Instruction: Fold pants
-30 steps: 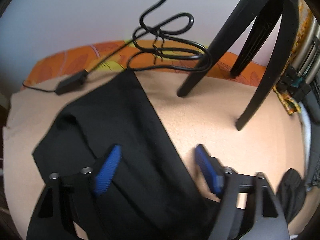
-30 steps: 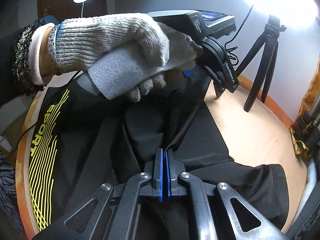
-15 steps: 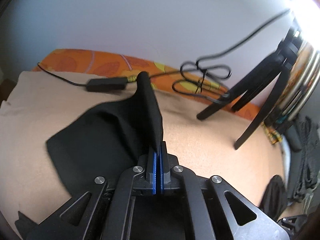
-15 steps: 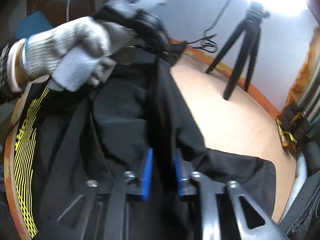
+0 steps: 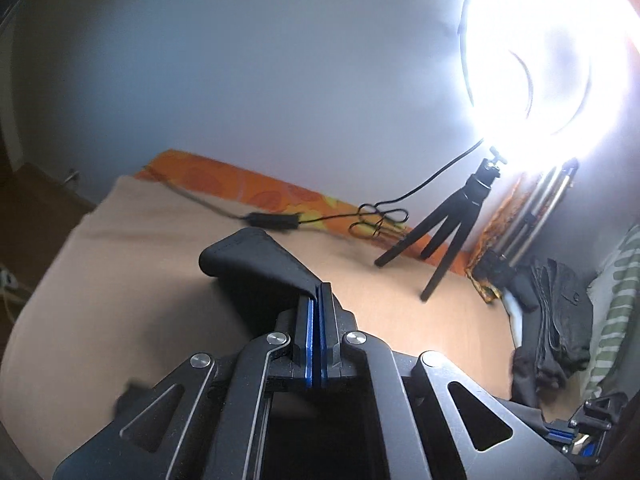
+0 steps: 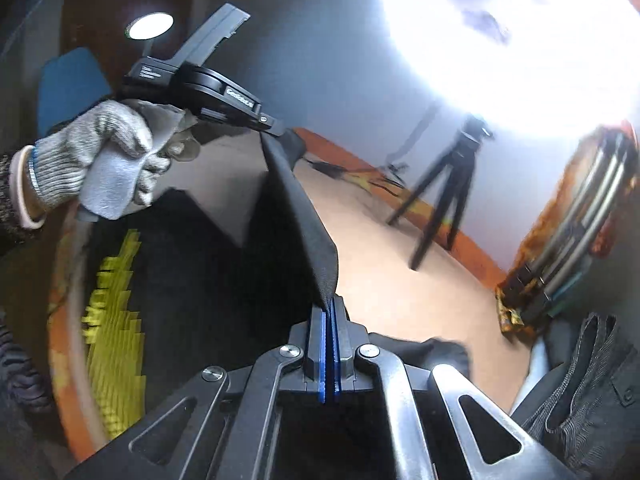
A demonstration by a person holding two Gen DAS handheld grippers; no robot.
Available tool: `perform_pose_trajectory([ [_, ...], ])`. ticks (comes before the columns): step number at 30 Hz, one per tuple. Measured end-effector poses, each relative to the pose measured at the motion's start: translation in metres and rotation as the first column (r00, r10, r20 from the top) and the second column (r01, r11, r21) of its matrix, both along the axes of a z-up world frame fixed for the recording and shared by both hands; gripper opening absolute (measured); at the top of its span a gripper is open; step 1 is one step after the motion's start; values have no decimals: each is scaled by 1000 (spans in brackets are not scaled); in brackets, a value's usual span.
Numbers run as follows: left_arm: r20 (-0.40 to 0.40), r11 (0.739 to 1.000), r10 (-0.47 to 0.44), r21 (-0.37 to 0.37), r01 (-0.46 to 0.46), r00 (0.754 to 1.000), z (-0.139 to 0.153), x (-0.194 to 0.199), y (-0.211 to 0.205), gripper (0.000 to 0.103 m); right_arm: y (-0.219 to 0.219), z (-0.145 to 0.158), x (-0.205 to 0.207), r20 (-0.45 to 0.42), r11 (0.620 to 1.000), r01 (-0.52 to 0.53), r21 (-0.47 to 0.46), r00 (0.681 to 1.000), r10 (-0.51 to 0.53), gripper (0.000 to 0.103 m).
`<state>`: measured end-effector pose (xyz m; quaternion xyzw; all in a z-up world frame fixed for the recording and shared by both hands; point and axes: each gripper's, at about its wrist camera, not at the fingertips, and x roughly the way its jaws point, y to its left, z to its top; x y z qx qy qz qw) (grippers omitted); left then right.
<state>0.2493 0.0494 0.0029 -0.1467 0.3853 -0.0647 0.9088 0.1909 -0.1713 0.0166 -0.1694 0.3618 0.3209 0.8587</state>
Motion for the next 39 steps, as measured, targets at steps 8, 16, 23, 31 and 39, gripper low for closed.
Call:
perform_pose_trajectory([
  [8,-38,999,50,-2,-50,998,-36,-104,37,1,46,-15,-91,-84,990,-140,-20,987,138,0],
  [16,-144,989,94,-100,-109,985,-91,-162,66,1,68,-76,-141,-168,979,-158,-125,976,136,0],
  [23,-142,982,111,-134,-130,984,-102,-170,75,2,57,-91,-146,-155,996,-32,-86,988,19,0],
  [31,-202,935,239,-216,-281,950,-119,-160,105,43,59,-95,-148,-158,995,-46,-85,987,32,0],
  [39,-122,960,218,-154,-235,968,-109,-151,94,2,59,-98,-143,-168,996,-46,-80,985,32,0],
])
